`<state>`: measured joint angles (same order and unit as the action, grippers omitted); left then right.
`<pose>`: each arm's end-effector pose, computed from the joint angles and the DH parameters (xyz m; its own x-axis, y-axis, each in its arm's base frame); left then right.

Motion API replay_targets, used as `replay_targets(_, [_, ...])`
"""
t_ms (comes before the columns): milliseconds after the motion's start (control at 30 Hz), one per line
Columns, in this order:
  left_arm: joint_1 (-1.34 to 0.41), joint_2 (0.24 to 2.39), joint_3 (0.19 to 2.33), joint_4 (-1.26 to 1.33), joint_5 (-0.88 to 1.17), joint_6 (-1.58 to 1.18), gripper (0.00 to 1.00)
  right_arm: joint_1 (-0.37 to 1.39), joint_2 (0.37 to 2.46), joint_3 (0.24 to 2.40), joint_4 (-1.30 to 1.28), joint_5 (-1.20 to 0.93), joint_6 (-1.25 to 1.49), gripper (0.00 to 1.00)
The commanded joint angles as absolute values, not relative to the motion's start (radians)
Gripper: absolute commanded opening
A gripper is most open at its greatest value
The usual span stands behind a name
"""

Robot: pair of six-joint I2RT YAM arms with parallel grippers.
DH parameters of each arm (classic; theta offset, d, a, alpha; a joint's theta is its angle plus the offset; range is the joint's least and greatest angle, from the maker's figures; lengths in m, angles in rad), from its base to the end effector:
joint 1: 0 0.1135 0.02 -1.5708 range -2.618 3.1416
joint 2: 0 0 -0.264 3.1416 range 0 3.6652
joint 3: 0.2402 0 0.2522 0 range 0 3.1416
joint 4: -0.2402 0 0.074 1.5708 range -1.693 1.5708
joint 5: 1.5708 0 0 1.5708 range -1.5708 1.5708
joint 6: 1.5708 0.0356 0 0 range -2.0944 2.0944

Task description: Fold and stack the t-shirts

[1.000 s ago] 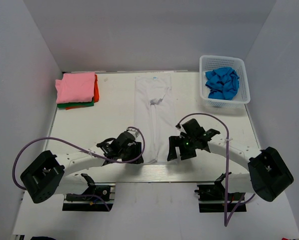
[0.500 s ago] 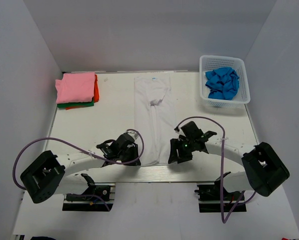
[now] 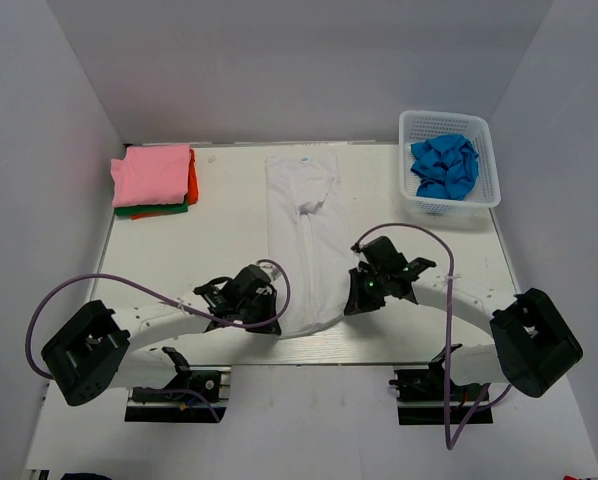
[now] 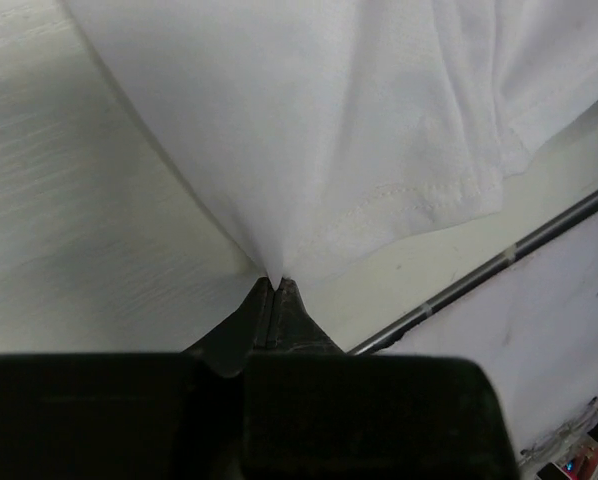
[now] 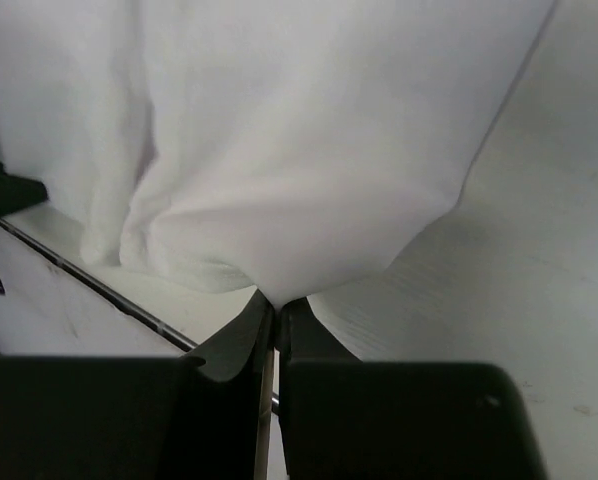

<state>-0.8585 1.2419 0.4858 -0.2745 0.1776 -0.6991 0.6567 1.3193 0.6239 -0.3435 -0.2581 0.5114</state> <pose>0.1326 -0.1632 0.1454 -0.9466 0.1271 -0.2962 0.2550 0.8575 -0.4469 0.1812 0.1512 0.1649 -0.9343 -0.1227 -0.3346 -0.2701 0.8564 0.4400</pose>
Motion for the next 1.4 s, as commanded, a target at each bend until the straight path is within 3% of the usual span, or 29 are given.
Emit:
replay_targets(0, [-0.851, 1.207, 0.561, -0.268, 0.224, -0.676, 0.00, 0.658, 1.278, 0.704, -0.296, -0.175, 0.483, 0.00])
replay_targets(333, [-0.784, 1.287, 0.833, -0.351, -0.121, -0.658, 0.00, 0.652, 1.366, 0.892, -0.213, 0.078, 0.483, 0.00])
replay_targets(467, [-0.720, 1.415, 0.969, -0.368, -0.208, -0.599, 0.00, 0.641, 1.439, 0.982, -0.231, 0.197, 0.456, 0.00])
replay_targets(700, [-0.620, 1.595, 1.190, -0.380, -0.195, -0.532, 0.00, 0.614, 1.589, 1.144, -0.219, 0.232, 0.430, 0.00])
replay_targets(1367, [-0.463, 1.907, 1.434, -0.345, -0.160, -0.413, 0.00, 0.525, 1.942, 1.459, -0.161, 0.144, 0.408, 0.00])
